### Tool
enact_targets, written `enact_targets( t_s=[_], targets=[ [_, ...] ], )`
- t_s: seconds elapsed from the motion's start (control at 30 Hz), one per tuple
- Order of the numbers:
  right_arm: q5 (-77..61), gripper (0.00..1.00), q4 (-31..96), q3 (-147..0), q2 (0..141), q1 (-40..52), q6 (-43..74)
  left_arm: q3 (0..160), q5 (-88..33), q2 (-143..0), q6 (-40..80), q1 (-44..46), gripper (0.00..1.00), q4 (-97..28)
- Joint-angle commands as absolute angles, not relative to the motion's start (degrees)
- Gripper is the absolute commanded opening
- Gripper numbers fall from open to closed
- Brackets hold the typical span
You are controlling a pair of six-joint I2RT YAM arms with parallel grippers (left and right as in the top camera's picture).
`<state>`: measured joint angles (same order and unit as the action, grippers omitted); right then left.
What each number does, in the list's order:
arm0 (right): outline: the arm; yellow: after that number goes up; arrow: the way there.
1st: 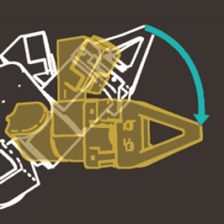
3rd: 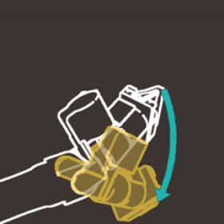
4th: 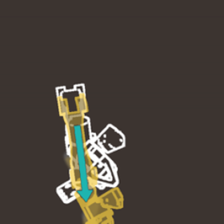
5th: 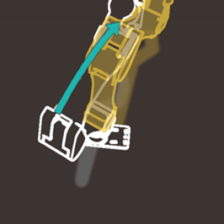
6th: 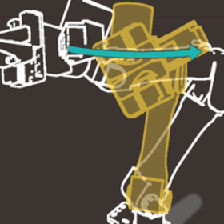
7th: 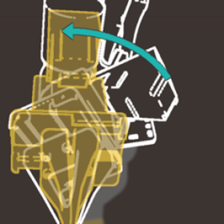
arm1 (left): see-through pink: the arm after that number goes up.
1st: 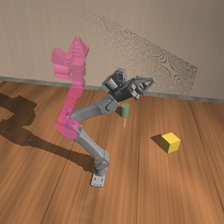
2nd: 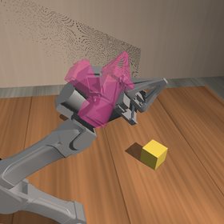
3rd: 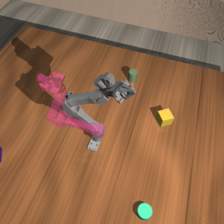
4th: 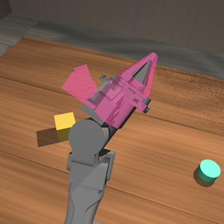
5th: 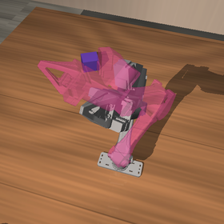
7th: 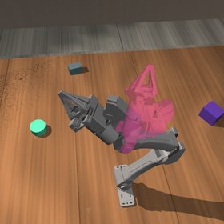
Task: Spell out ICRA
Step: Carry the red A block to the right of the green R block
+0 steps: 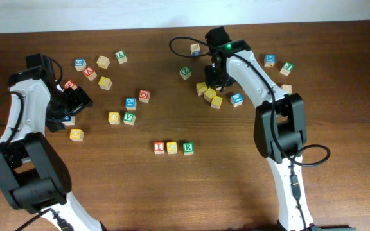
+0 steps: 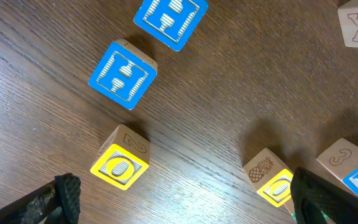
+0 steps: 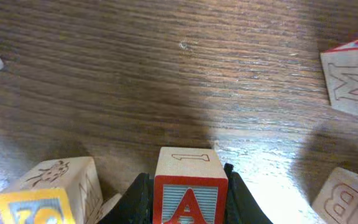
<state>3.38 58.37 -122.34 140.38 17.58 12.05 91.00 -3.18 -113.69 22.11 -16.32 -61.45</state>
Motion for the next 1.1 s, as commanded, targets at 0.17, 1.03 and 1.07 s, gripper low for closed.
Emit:
enact_targets(
  t_s=[0.17,1.03,1.07],
  targets=[
    [1.2,0.19,73.2,-122.6,122.4,18.0,13.0,91.1,-3.2,-112.9,22.7,-16.8,0.99,-61.4],
    [-3.6,0.18,57.8,-74.1,94.5,32.6,29.5,91.1,-3.2,-112.9,22.7,-16.8,0.99,-61.4],
    [-3.6,0.18,54.4,-71.1,94.8,32.6,29.5,91.1,-3.2,-112.9,22.7,-16.8,0.99,-61.4]
  ],
)
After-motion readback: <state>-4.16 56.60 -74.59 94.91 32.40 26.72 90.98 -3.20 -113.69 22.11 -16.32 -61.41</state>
